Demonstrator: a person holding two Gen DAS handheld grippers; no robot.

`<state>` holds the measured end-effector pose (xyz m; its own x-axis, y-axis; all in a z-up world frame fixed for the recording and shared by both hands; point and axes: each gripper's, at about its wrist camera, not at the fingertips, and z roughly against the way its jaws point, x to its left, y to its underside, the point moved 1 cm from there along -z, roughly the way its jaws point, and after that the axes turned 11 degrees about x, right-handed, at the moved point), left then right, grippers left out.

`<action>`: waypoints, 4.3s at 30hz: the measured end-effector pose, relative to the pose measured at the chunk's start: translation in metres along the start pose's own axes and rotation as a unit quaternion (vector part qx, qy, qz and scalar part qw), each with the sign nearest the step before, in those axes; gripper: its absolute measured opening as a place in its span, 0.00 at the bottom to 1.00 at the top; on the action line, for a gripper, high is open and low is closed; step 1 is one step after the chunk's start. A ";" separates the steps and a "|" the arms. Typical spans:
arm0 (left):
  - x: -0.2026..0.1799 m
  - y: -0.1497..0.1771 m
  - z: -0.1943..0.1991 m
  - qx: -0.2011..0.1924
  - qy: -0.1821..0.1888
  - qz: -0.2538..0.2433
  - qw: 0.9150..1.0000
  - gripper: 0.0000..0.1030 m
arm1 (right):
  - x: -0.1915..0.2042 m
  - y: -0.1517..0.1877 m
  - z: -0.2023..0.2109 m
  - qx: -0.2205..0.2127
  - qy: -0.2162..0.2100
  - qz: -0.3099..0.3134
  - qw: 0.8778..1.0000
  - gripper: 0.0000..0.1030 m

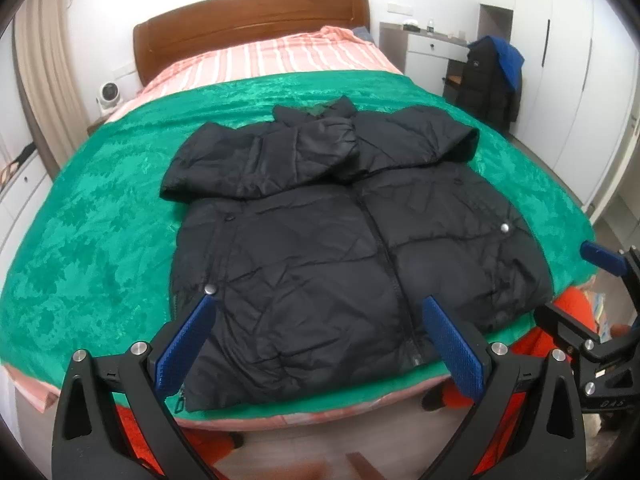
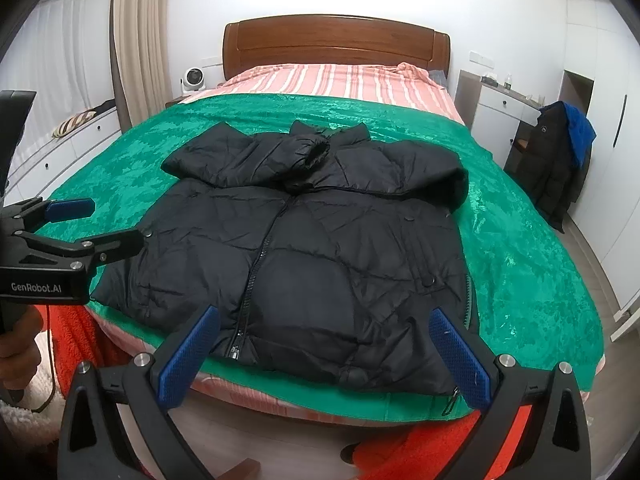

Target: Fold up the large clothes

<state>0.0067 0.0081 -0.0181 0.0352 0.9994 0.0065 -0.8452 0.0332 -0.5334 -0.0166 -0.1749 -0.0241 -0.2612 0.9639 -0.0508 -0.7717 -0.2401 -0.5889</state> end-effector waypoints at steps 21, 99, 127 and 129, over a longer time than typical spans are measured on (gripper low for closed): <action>-0.002 0.001 -0.001 0.001 -0.007 -0.002 1.000 1.00 | -0.001 0.000 0.002 0.000 0.002 -0.006 1.000 1.00; -0.003 0.004 0.007 -0.001 -0.004 -0.005 1.000 1.00 | 0.005 0.002 0.001 0.002 -0.003 0.003 1.000 1.00; -0.005 0.008 0.001 0.004 -0.004 -0.006 1.000 1.00 | 0.006 0.005 -0.003 0.006 -0.005 0.001 1.000 1.00; -0.005 0.008 0.001 0.004 -0.004 -0.006 1.000 1.00 | 0.006 0.006 -0.003 0.006 -0.004 0.001 1.000 1.00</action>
<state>-0.0007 0.0037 -0.0213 0.0406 0.9990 0.0188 -0.8493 0.0444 -0.5261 -0.0204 -0.1702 -0.0304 -0.2686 0.9622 -0.0452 -0.7782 -0.2444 -0.5785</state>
